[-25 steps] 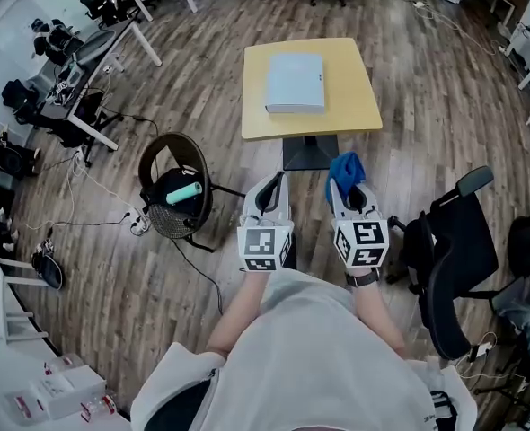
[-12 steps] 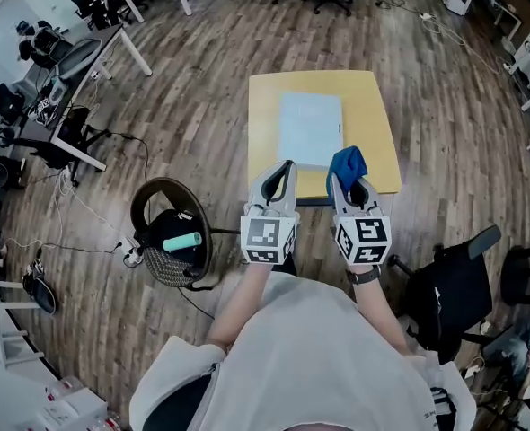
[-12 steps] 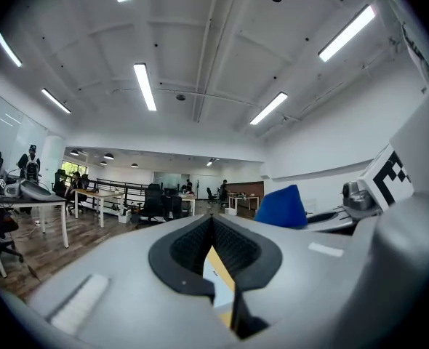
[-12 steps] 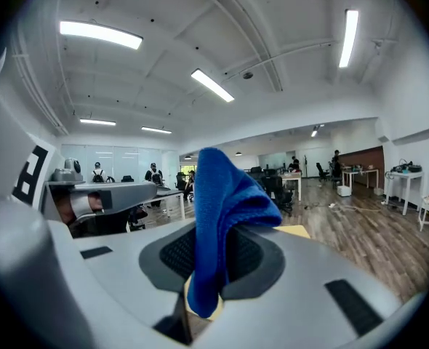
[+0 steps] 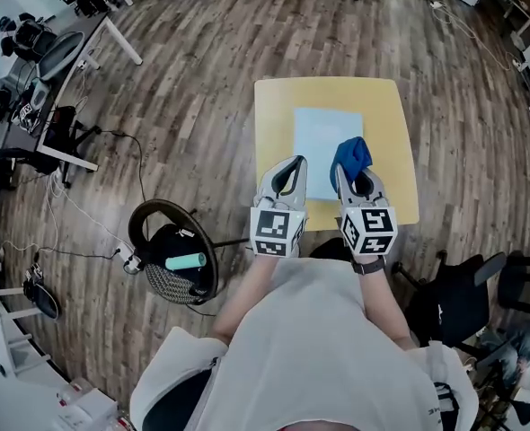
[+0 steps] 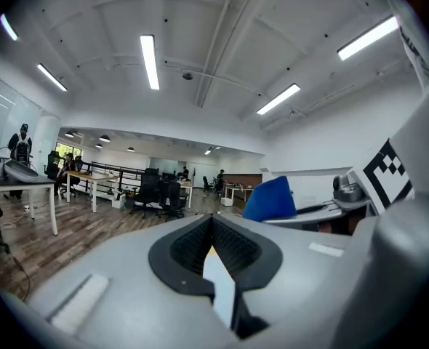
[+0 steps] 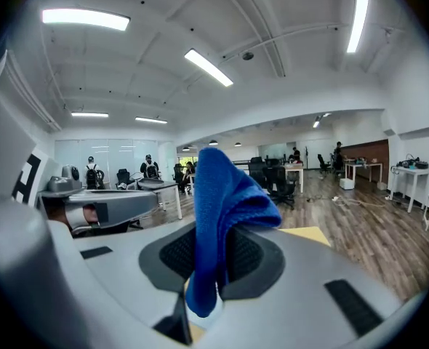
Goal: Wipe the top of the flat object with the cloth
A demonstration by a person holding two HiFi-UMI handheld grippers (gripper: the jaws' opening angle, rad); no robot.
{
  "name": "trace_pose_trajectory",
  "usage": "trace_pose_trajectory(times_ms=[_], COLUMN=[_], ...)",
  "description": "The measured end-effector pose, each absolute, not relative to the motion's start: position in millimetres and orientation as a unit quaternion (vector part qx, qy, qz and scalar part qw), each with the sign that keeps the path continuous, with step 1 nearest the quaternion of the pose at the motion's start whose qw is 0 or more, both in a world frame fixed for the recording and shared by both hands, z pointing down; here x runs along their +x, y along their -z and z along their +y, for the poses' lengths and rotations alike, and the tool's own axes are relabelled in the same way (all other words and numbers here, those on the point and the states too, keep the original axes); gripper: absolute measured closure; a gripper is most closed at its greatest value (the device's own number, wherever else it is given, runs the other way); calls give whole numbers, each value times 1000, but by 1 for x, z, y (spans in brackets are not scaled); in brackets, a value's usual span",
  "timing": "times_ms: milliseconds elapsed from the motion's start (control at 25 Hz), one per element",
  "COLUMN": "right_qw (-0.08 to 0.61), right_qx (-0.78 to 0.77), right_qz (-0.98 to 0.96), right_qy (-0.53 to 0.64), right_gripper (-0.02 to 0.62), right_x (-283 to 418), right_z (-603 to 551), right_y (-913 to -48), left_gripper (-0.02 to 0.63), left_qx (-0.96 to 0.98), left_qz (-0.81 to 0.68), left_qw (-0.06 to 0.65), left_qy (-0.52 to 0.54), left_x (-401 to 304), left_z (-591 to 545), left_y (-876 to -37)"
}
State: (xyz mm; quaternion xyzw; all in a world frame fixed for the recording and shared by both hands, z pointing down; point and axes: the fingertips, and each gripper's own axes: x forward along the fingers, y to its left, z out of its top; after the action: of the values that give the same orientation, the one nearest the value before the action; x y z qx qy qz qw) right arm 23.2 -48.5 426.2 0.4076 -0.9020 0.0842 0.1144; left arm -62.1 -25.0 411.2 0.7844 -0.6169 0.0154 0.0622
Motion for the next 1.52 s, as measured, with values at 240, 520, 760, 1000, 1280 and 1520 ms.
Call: trace_pose_trajectory(times_ms=[240, 520, 760, 1000, 1280, 1520], right_qw=[129, 140, 192, 203, 200, 228], right_qx=[393, 334, 299, 280, 274, 319], right_qz=[-903, -921, -927, -926, -917, -898], right_qy=[-114, -147, -122, -151, -209, -197], right_gripper=[535, 535, 535, 535, 535, 535], right_x=[15, -40, -81, -125, -157, -116], right_z=[-115, -194, -241, -270, -294, -322], right_y=[-447, -486, -528, -572, -618, -640], left_gripper=[597, 597, 597, 597, 597, 597], left_qx=[769, 754, 750, 737, 725, 738], left_qz=[-632, -644, -641, -647, -655, -635], left_qw=[89, 121, 155, 191, 208, 223], left_qy=[-29, -45, -46, -48, -45, -49], left_x=[-81, -108, -115, -135, -146, -131], left_z=[-78, -121, -140, -148, -155, -165], left_y=[-436, -467, -500, -530, -538, -546])
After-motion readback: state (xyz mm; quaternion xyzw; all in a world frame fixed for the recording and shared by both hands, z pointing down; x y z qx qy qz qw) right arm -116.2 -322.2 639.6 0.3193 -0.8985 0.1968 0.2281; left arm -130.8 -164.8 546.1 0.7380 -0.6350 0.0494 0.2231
